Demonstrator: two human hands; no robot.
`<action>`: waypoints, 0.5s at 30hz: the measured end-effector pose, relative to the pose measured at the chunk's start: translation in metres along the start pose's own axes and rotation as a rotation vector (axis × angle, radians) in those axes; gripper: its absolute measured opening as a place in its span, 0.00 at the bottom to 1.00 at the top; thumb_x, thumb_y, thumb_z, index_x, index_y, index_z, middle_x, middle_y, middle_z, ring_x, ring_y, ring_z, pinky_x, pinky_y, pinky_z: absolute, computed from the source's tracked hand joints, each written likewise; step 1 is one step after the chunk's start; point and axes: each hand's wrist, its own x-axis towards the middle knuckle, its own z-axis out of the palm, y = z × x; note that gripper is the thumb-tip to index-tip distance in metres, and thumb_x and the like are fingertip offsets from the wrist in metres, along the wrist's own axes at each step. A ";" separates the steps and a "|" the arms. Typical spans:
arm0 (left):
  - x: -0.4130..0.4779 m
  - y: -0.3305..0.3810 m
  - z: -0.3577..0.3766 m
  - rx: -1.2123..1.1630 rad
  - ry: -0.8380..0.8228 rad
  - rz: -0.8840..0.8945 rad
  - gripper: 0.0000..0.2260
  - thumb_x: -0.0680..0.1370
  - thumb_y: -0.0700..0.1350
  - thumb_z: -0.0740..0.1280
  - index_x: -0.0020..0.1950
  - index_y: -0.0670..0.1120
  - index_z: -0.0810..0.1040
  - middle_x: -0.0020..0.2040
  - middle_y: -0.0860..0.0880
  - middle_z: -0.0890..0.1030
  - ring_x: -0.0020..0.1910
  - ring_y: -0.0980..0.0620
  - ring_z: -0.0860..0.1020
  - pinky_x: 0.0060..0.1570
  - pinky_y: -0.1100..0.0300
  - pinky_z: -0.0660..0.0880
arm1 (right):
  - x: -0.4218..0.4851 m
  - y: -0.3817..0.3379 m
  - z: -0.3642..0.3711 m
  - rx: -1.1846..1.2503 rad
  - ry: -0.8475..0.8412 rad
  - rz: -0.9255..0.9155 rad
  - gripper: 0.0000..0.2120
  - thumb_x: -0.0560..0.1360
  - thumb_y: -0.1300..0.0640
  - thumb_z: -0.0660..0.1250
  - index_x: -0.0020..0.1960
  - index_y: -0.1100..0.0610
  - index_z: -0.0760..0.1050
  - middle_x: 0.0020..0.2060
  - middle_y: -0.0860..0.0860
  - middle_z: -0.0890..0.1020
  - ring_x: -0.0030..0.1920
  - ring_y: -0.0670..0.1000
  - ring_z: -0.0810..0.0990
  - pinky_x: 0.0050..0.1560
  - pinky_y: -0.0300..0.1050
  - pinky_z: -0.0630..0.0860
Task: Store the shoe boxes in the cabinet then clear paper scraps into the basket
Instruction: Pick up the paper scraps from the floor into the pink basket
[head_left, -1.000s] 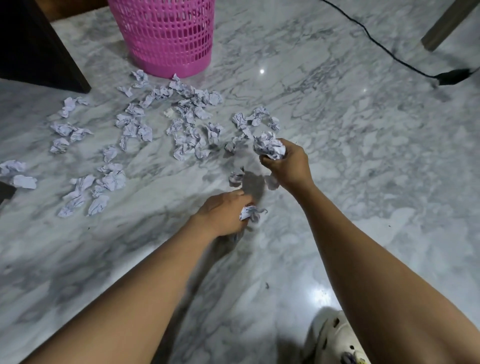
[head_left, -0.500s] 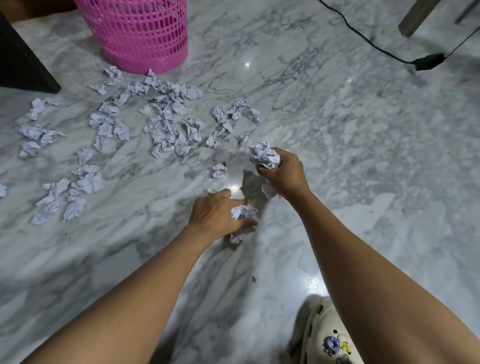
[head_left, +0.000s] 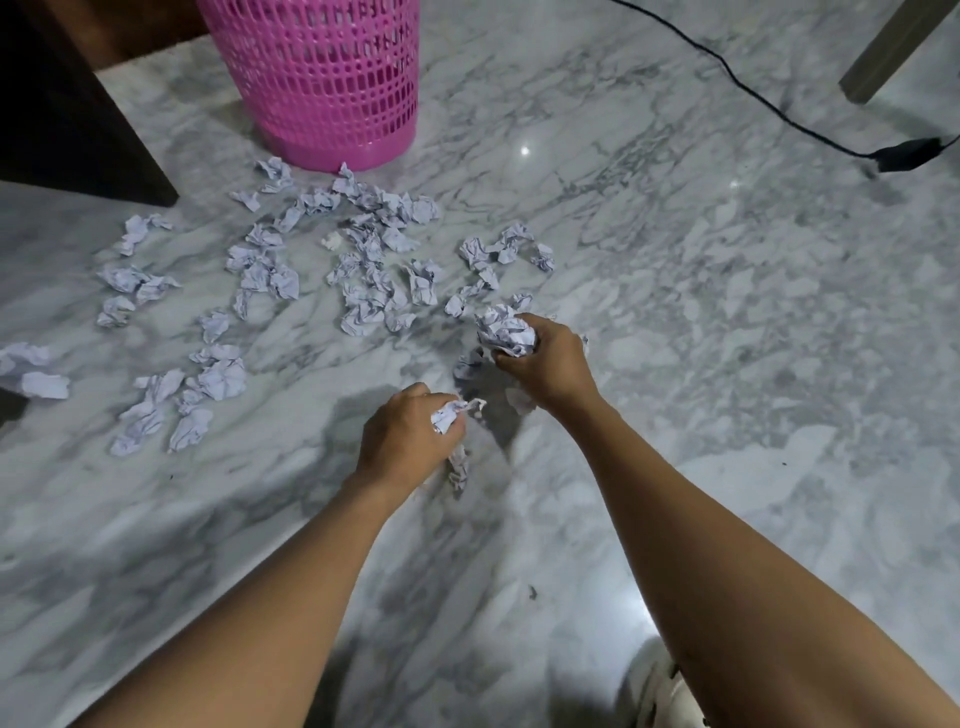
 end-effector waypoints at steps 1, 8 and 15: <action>0.003 -0.004 -0.006 -0.019 0.042 -0.037 0.07 0.74 0.51 0.70 0.48 0.52 0.85 0.41 0.49 0.78 0.44 0.42 0.79 0.38 0.57 0.72 | 0.003 -0.003 0.007 -0.028 -0.012 -0.016 0.14 0.68 0.64 0.76 0.53 0.54 0.83 0.42 0.49 0.85 0.42 0.45 0.80 0.40 0.34 0.71; 0.015 -0.027 -0.029 -0.105 0.161 -0.158 0.06 0.73 0.49 0.71 0.42 0.47 0.84 0.37 0.48 0.76 0.40 0.42 0.78 0.38 0.54 0.75 | 0.008 -0.009 0.048 -0.457 -0.180 0.070 0.29 0.72 0.45 0.74 0.70 0.51 0.72 0.62 0.57 0.73 0.59 0.59 0.77 0.55 0.47 0.72; 0.015 -0.038 -0.035 -0.137 0.171 -0.208 0.12 0.73 0.47 0.71 0.31 0.46 0.75 0.33 0.46 0.74 0.36 0.42 0.76 0.35 0.54 0.74 | 0.010 -0.016 0.066 -0.357 -0.159 0.056 0.18 0.69 0.55 0.74 0.58 0.50 0.79 0.50 0.55 0.84 0.52 0.58 0.81 0.48 0.47 0.76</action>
